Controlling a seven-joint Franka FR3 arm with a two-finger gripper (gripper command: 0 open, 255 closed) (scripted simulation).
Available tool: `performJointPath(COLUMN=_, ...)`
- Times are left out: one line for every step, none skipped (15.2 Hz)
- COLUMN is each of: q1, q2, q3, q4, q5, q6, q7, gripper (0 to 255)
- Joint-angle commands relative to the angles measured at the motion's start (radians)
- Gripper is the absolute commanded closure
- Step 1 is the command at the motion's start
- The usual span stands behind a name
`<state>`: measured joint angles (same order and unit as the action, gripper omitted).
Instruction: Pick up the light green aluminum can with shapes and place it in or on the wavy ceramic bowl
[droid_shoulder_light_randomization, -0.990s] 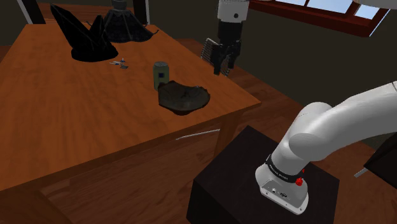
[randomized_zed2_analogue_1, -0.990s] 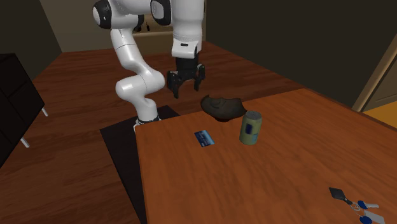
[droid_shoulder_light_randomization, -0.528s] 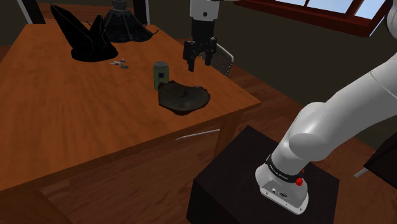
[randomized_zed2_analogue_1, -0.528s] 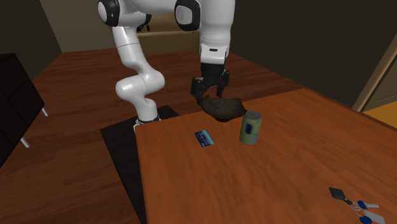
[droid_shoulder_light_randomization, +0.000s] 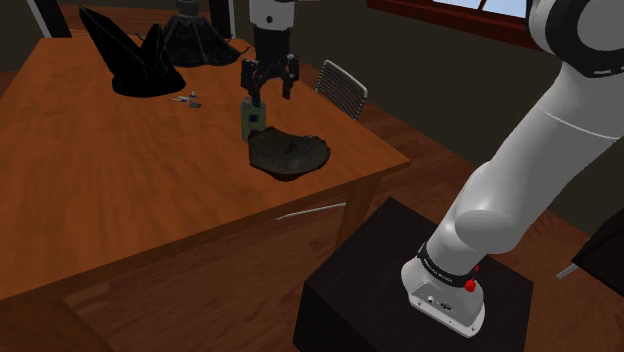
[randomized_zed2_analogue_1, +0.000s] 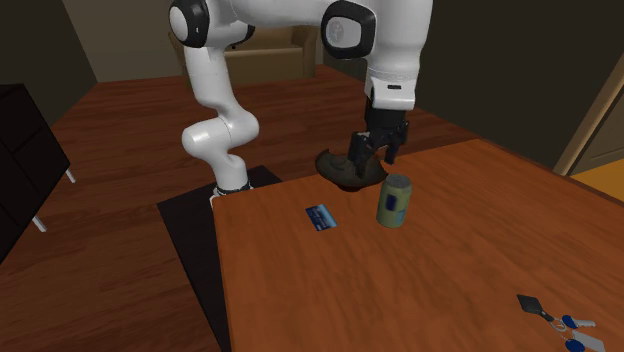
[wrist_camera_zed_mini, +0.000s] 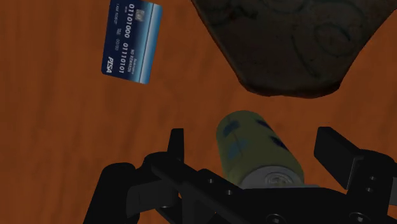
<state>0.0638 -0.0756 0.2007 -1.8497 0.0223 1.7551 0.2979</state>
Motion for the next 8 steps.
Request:
performJointPath(q1=0.004, q2=0.073, q3=0.008, q4=0.084, q5=-0.018, q6=-0.002, q7=0.023, gripper=0)
performJointPath(q1=0.008, q2=0.111, q3=0.013, q4=0.128, q5=-0.027, q6=-0.004, q7=0.037, gripper=0)
performJointPath(q1=0.014, q2=0.15, q3=0.017, q4=0.174, q5=-0.038, q6=-0.007, q7=0.052, gripper=0)
performJointPath(q1=0.014, q2=0.151, q3=0.016, q4=0.175, q5=-0.038, q6=-0.007, q7=0.052, gripper=0)
performJointPath(q1=0.014, q2=0.151, q3=0.016, q4=0.161, q5=-0.038, q6=0.007, q7=0.052, gripper=0)
performJointPath(q1=0.014, q2=0.15, q3=0.016, q4=0.147, q5=-0.038, q6=0.02, q7=0.052, gripper=0)
performJointPath(q1=0.014, q2=0.15, q3=0.016, q4=0.133, q5=-0.038, q6=0.034, q7=0.052, gripper=0)
performJointPath(q1=0.014, q2=0.151, q3=0.016, q4=0.12, q5=-0.038, q6=0.047, q7=0.052, gripper=0)
